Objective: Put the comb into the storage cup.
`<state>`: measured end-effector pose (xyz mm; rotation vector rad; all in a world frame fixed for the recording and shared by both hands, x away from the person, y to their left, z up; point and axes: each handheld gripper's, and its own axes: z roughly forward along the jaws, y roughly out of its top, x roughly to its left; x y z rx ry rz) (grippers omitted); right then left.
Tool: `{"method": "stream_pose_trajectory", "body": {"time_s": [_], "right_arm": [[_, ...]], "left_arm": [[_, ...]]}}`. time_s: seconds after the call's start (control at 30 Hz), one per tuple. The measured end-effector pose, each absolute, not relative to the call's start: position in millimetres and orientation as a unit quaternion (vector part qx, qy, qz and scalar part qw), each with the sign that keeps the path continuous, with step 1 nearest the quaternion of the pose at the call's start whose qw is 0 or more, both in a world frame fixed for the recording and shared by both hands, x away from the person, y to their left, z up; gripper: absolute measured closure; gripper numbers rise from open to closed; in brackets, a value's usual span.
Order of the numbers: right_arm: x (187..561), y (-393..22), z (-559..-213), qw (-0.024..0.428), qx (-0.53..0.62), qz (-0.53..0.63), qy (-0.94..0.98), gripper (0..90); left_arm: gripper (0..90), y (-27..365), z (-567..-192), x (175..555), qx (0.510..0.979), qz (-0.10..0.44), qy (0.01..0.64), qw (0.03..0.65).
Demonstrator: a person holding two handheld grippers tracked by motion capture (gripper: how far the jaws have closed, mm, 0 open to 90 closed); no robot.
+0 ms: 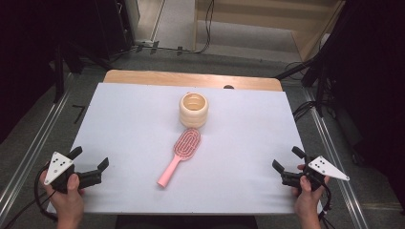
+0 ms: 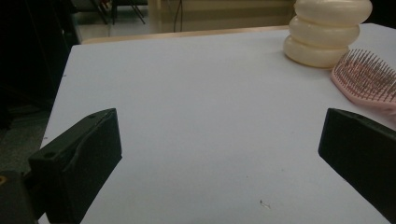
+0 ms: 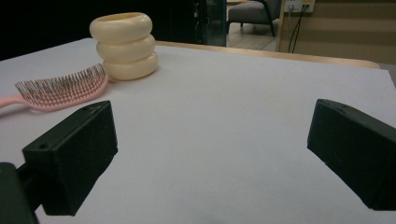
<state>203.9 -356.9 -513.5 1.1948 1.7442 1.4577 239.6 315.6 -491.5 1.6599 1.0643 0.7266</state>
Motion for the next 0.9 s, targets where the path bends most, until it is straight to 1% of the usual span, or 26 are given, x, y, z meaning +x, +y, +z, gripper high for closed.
{"method": "stream_pose_trajectory", "body": {"time_s": [0.17, 0.27, 0.43, 0.53, 0.9], "right_arm": [[204, -354, -513, 0.286, 0.441, 0.539, 0.658, 0.0], [203, -353, -514, 0.288, 0.443, 0.534, 0.66, 0.1], [203, -350, -515, 0.292, 0.437, 0.528, 0.667, 0.0], [203, -351, -515, 0.29, 0.436, 0.531, 0.666, 0.1], [204, -351, -515, 0.283, 0.43, 0.538, 0.668, 0.1]], "left_arm": [[0.0, 309, -487, 240, 0.697, 0.302, 0.429, 0.49], [0.0, 299, -480, 240, 0.704, 0.309, 0.418, 0.483], [0.0, 279, -464, 237, 0.718, 0.305, 0.397, 0.483], [0.0, 268, -456, 236, 0.727, 0.309, 0.393, 0.471], [0.0, 228, -427, 249, 0.76, 0.264, 0.365, 0.468]]}}
